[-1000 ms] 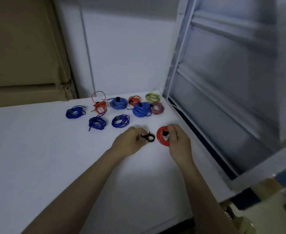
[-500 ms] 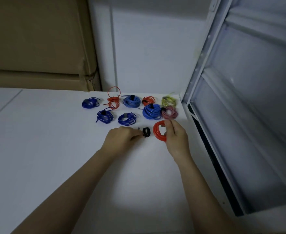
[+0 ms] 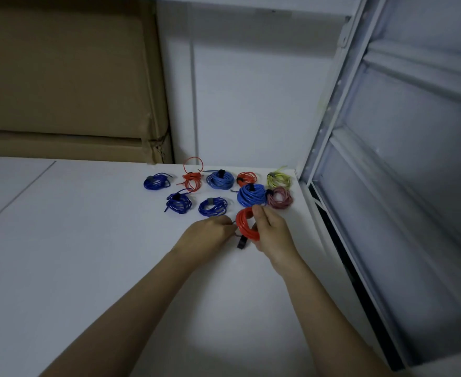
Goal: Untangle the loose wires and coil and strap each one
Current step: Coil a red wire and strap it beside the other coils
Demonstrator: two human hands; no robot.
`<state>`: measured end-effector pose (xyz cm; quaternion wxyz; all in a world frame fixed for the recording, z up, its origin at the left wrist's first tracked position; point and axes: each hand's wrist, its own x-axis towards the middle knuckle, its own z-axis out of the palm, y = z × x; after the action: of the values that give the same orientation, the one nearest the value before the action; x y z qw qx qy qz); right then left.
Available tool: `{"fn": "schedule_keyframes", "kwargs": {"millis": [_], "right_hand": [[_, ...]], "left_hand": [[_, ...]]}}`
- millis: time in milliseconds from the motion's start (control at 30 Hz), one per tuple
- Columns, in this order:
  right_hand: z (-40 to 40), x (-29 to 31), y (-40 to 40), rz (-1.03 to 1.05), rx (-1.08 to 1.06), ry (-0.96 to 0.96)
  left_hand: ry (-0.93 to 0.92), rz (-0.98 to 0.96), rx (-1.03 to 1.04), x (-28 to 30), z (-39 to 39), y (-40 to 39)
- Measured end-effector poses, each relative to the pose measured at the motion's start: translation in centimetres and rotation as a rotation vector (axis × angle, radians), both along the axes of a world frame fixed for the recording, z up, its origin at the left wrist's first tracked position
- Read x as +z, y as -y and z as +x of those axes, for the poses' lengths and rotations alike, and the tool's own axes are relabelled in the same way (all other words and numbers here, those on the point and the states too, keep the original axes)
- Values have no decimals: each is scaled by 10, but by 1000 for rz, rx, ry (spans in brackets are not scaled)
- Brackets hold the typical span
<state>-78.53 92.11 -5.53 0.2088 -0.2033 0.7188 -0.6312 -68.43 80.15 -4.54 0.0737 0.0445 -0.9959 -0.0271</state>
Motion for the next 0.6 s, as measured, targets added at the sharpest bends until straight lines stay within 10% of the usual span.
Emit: {"fn": "schedule_keyframes", "kwargs": {"millis": [200, 600], "right_hand": [[10, 3, 13, -218, -49, 344], [17, -4, 15, 15, -67, -56]], "left_hand": [[50, -13, 39, -10, 2, -5], [-315, 469, 321, 0, 20, 17]]}}
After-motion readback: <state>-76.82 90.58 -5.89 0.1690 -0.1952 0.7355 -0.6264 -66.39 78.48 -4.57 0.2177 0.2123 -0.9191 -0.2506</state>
